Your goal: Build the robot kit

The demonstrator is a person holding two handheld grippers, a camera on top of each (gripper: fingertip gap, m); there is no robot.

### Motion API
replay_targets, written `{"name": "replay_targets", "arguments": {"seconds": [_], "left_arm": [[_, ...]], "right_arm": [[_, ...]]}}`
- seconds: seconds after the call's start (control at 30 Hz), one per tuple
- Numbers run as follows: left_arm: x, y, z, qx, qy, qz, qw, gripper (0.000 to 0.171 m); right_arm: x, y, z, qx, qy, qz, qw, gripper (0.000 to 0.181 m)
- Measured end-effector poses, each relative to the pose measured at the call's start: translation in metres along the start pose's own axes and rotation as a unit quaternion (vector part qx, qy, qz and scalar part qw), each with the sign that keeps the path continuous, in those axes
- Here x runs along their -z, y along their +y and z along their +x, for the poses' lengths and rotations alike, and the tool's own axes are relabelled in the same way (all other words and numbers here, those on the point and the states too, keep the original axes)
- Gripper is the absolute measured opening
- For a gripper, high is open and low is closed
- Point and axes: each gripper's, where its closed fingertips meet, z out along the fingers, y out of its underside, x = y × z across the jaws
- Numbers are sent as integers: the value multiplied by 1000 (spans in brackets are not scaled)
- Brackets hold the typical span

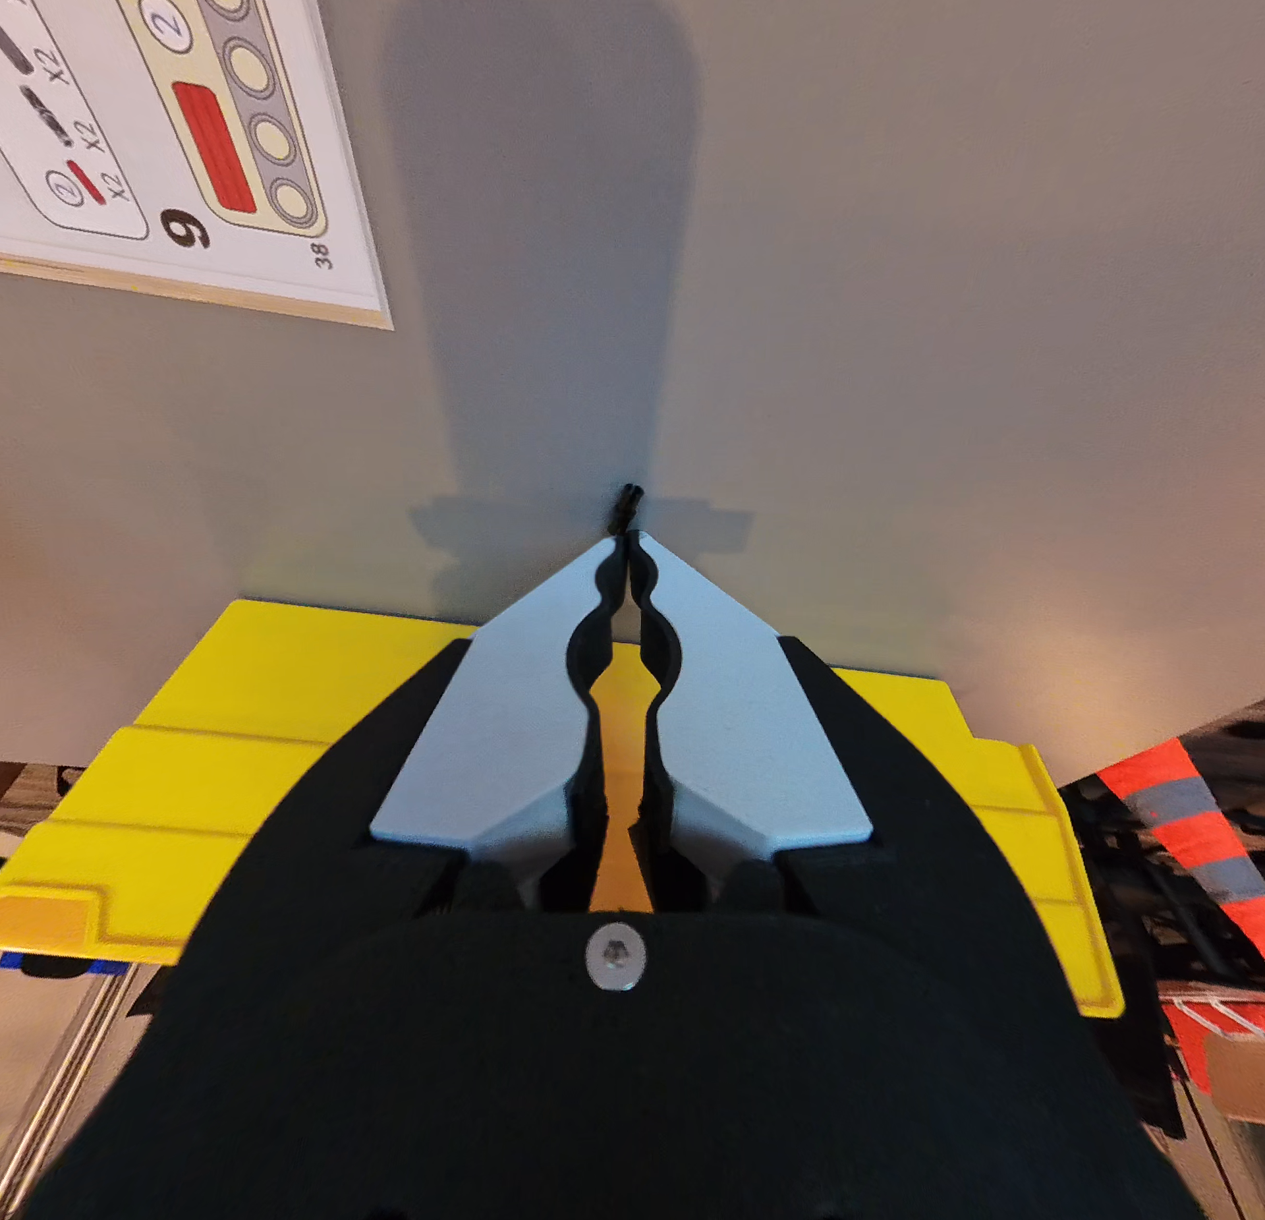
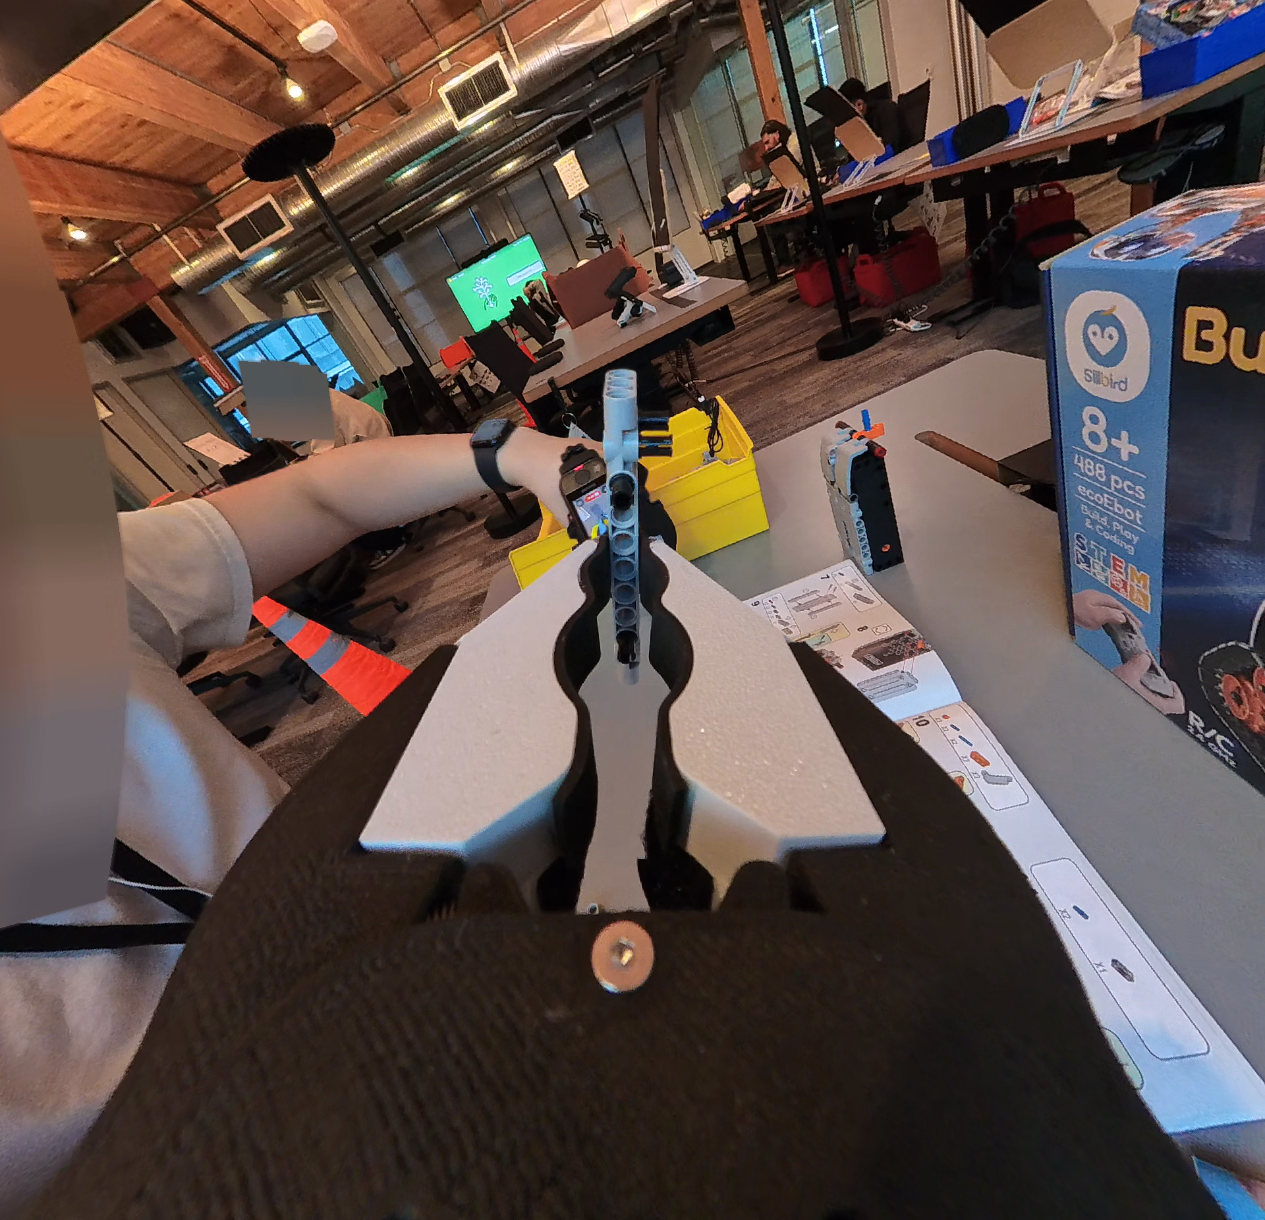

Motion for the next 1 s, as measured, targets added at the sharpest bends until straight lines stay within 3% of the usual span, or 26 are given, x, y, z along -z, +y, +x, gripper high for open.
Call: {"name": "replay_targets", "arguments": {"seconds": [0.1,0.2,0.33,0.43,0.53,0.63,0.83,1.0], "left_arm": [[3,-5,1,5,5,17,1000,0],[17,-24,11,27,37,74,996,0],[45,-44,12,47,28,149,987,0],[48,-32,-4,77,-20,155,985,0],[36,-21,-6,135,0,130,982,13],[27,-10,-7,142,-12,96,985,17],[20,-11,-2,122,4,97,988,22],[12,-11,-5,97,-10,92,991,16]], "right_arm": [[1,0,0,-2,-2,0,1000,6],[-3,9,-1,-6,-11,-19,1000,6],[-19,63,18,-51,10,-139,989,6],[-39,106,36,-58,56,-233,969,6],[-58,125,30,-46,49,-276,959,6],[-62,133,28,-33,52,-295,954,6],[-59,123,26,-29,52,-275,960,6],[-56,115,24,-20,50,-263,963,6]]}}
